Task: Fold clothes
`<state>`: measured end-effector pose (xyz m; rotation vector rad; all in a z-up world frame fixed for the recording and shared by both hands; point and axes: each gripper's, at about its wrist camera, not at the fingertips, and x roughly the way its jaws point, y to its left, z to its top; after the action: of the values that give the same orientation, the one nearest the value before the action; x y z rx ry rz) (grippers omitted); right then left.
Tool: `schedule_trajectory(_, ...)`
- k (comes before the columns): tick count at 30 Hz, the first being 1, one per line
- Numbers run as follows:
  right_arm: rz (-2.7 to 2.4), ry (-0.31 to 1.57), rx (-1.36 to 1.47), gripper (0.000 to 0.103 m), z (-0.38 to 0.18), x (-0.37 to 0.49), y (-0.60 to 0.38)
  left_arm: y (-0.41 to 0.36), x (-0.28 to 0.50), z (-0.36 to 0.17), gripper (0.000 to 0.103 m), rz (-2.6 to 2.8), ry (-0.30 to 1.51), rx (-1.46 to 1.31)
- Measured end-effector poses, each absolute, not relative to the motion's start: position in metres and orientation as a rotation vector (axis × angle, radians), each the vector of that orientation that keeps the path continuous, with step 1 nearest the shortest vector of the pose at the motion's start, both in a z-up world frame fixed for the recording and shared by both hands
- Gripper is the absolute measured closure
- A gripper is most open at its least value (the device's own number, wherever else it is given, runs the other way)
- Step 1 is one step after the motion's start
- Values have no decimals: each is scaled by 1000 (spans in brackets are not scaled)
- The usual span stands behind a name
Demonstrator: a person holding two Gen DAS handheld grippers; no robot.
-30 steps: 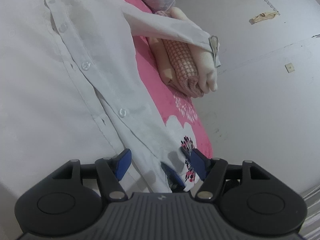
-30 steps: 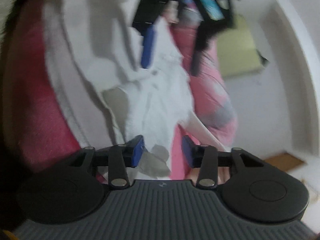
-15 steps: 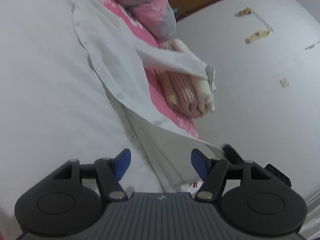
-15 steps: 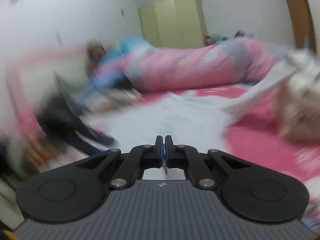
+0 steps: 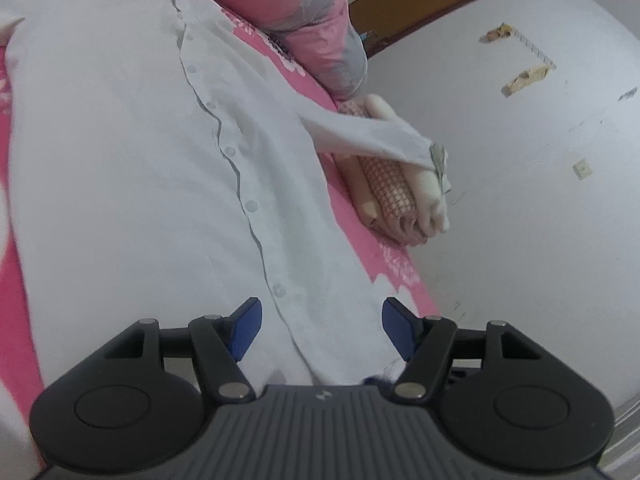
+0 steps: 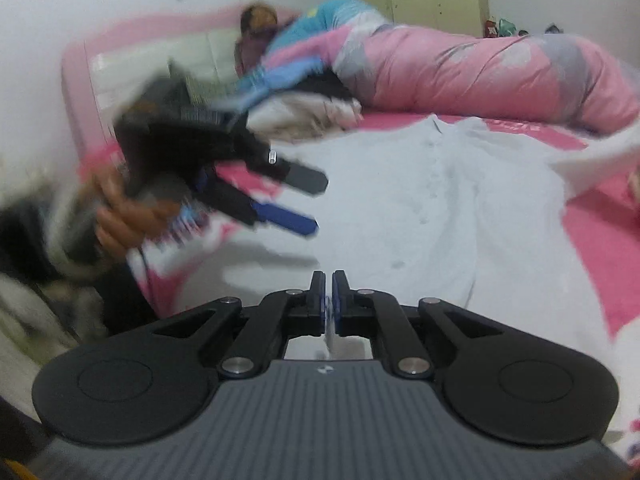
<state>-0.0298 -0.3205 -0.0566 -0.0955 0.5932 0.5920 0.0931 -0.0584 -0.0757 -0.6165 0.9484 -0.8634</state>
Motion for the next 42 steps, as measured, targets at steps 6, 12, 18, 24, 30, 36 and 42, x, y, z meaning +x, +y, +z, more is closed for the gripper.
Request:
schedule_trajectory(6,557,574,-24,59,-62,-56,-331,-88,80,-73,36,-902,938,-449)
schedule_trajectory(12,370,488,307,56,-64,-92,-408,-122,60,-65,36,-926,880,-207)
schedule_trajectory(18,57,468,309,61,-79,-98,-461,-149,42,-61,36,-938,835,-4)
schedule_trajectory(24,10,562,-46,70,-101,-77,-435,-156,45,-68,36,-907,884,42)
schedule_trajectory(30,-27,546,-14,93,-107,-68,-449,-159,46,-70,37,-888,894,69)
schedule_trajectory(36,-69,492,82,94,-110,-76,-464,-155,39,-65,37,-921,896,110)
schedule_trajectory(42,-34,416,-37,93,-110,-80,-450,-162,33,-68,35,-949,914,145)
